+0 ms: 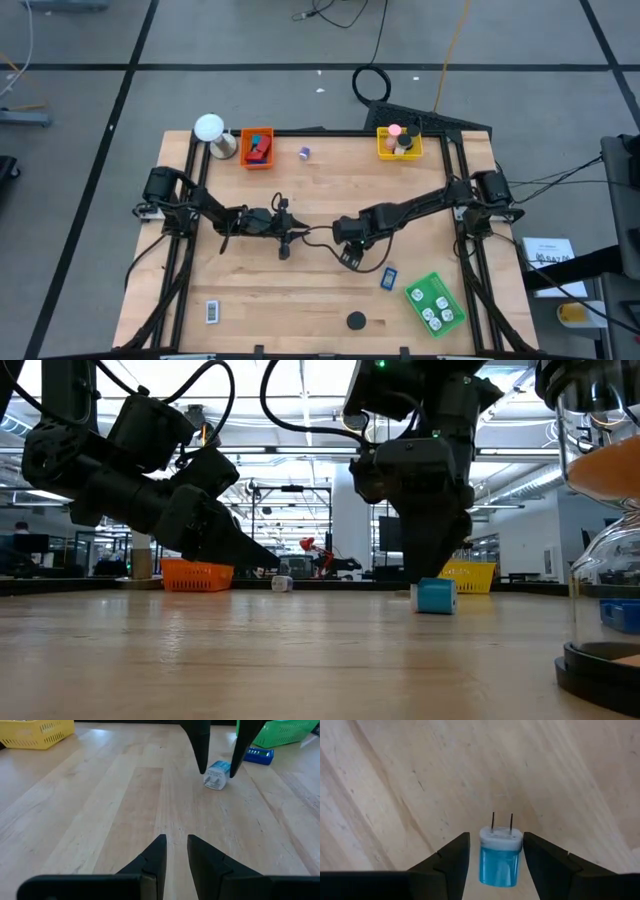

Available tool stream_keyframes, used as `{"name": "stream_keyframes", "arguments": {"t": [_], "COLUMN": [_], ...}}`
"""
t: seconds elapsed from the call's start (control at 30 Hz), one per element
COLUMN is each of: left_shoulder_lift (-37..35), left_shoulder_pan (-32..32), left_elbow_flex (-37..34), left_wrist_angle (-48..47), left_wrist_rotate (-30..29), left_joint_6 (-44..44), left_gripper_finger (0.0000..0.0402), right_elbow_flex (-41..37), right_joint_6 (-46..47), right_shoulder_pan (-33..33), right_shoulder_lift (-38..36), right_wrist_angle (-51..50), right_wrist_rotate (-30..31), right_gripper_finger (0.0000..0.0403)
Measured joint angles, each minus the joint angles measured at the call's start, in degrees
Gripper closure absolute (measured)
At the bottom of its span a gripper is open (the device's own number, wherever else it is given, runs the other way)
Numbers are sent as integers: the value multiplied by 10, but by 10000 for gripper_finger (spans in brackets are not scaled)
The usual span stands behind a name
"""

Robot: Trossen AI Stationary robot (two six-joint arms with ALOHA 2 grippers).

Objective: Pick & Place Office items
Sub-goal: Put the light blue charger adapter into the green bin

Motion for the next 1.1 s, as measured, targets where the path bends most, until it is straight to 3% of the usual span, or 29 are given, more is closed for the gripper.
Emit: {"name": "stream_keyframes", "arguments": {"t": [0.47, 0.77, 0.83, 0.93, 1.03, 1.1], "left_shoulder_lift": [0, 0, 0, 0, 0, 0], "left_shoulder_pan": [0, 0, 0, -1, -6, -8], "left_elbow_flex": [0, 0, 0, 0, 0, 0], "left_wrist_angle": [-1, -5, -6, -9, -8, -8], "left_wrist_rotate": [0, 0, 0, 0, 0, 0], "left_joint_6": [-1, -2, -3, -3, -3, -1], "left_gripper_finger": [325, 325, 325, 325, 325, 325], "right_elbow_flex": [2, -1, -1, -3, -39, -80], "right_joint_6": [-14, -51, -70, -113, -153, -175], "right_shoulder_pan": [0, -1, 0, 14, 28, 30], "right_shoulder_lift": [41, 20, 12, 2, -7, -5], "right_wrist_angle": [0, 4, 4, 22, 135, 248], "right_wrist_rotate": [-11, 19, 47, 144, 230, 240], "right_gripper_finger": [229, 269, 272, 271, 270, 270]}}
